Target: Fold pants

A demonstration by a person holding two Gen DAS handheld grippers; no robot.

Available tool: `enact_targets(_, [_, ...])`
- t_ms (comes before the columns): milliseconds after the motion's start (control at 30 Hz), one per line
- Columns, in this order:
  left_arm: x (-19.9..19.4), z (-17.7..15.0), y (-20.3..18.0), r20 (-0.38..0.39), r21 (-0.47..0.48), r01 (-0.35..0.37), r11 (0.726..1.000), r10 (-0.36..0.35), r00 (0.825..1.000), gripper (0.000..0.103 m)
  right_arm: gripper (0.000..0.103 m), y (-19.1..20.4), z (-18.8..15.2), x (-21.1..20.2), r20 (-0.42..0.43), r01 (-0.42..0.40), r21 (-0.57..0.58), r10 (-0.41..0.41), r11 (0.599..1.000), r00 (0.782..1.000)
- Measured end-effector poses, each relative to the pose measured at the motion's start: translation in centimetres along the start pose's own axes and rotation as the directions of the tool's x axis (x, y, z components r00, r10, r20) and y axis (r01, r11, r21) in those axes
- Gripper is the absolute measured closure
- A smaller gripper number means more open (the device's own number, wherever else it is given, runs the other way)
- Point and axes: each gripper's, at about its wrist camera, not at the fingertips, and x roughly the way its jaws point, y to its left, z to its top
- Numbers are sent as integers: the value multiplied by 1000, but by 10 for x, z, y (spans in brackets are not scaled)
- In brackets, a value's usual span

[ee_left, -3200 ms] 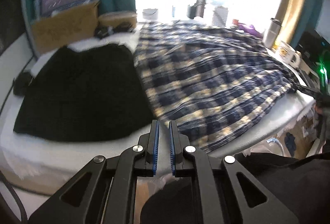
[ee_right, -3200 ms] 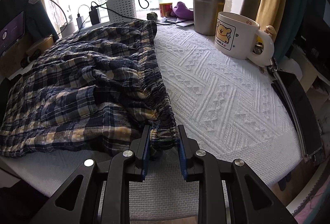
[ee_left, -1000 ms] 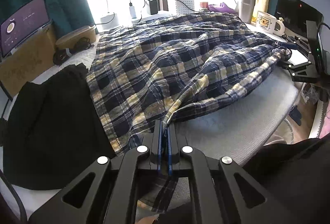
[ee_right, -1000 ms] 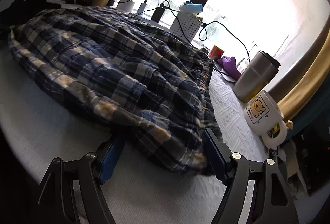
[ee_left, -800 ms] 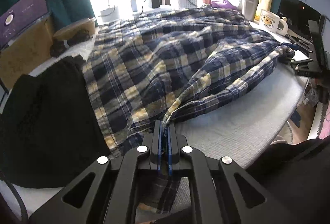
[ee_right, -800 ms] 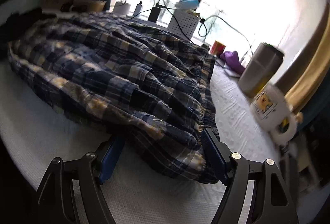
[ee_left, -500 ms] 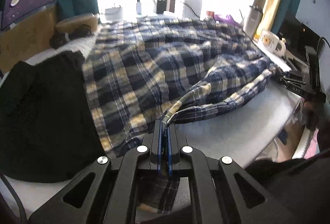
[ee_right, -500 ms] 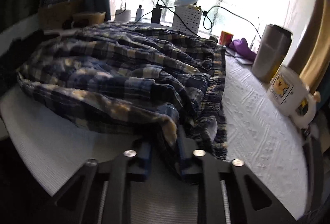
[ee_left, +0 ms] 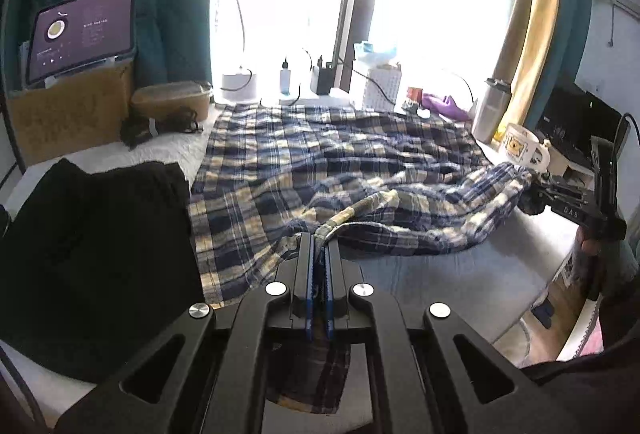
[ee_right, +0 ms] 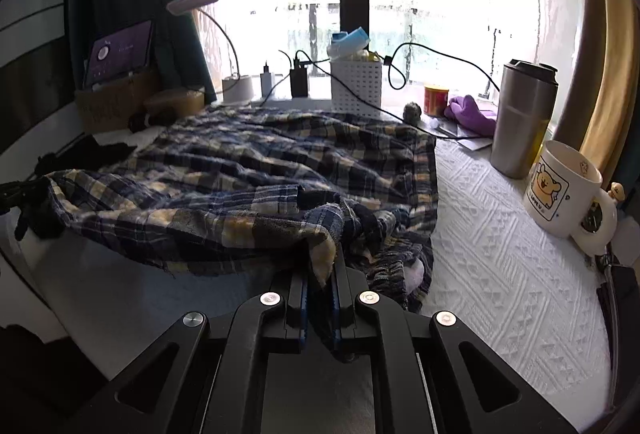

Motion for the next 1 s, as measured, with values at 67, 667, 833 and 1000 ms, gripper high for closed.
enact_targets(67, [0,6,0,13,-3,3,1000,-3,1000,99,94,-1,3,0,6,-2,4,2,1000,1000])
enact_targets(667, [13,54,-6,82,45,-3,999,0,997,99,94,-12,45,3,74,-6,54,2,999,997])
enact_targets(833, [16,70,-3,102,51,1,999,-6,995,99,94,-16,58,8,90,-1,61,-4,998,996])
enact_targets(1000, [28,85,4,113,48,11,999,-17,993,99,94,-20,70,15,102,1,78,-9,997,995])
